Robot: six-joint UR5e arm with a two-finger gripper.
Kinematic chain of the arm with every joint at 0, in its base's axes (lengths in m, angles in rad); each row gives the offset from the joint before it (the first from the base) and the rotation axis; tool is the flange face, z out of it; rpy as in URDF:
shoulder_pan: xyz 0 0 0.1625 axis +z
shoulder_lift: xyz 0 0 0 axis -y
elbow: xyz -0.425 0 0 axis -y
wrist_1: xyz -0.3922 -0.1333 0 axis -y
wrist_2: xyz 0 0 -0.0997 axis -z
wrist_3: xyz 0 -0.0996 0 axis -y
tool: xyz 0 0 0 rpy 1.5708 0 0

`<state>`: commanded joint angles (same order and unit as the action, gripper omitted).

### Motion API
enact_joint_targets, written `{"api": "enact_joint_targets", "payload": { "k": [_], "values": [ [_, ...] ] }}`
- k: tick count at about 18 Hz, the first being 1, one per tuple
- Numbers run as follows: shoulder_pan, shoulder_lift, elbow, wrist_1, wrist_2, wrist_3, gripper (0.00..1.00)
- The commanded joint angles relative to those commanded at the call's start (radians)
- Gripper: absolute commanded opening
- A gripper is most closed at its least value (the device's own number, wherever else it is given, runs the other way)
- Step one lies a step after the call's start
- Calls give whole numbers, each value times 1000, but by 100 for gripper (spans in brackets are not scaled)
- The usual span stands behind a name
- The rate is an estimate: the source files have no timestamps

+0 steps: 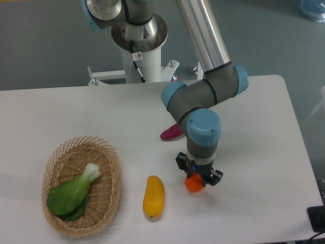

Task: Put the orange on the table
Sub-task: 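Lower the held orange toward the table beside the yellow fruit, then open the gripper to release the orange onto the table, then raise the open gripper up and away from the orange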

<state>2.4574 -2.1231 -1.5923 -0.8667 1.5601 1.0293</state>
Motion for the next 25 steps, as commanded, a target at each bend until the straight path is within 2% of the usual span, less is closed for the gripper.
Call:
{"api": "enact_joint_targets", "payload": {
  "k": [9,11,13,14,16,19,23,25],
  "values": [
    [5,37,18,3,2,-3,100],
    [8,54,38,0,3,0,100],
    [21,66,75,-17,52,3,100],
    [23,80,93,-41,96,8,100],
    [29,95,126,-77,104,11,100],
    [58,136,167,-181,104,92,100],
    [135,228,176,-294,103,251,100],
    [166,248,170,-337,98,331,100]
  ]
}}
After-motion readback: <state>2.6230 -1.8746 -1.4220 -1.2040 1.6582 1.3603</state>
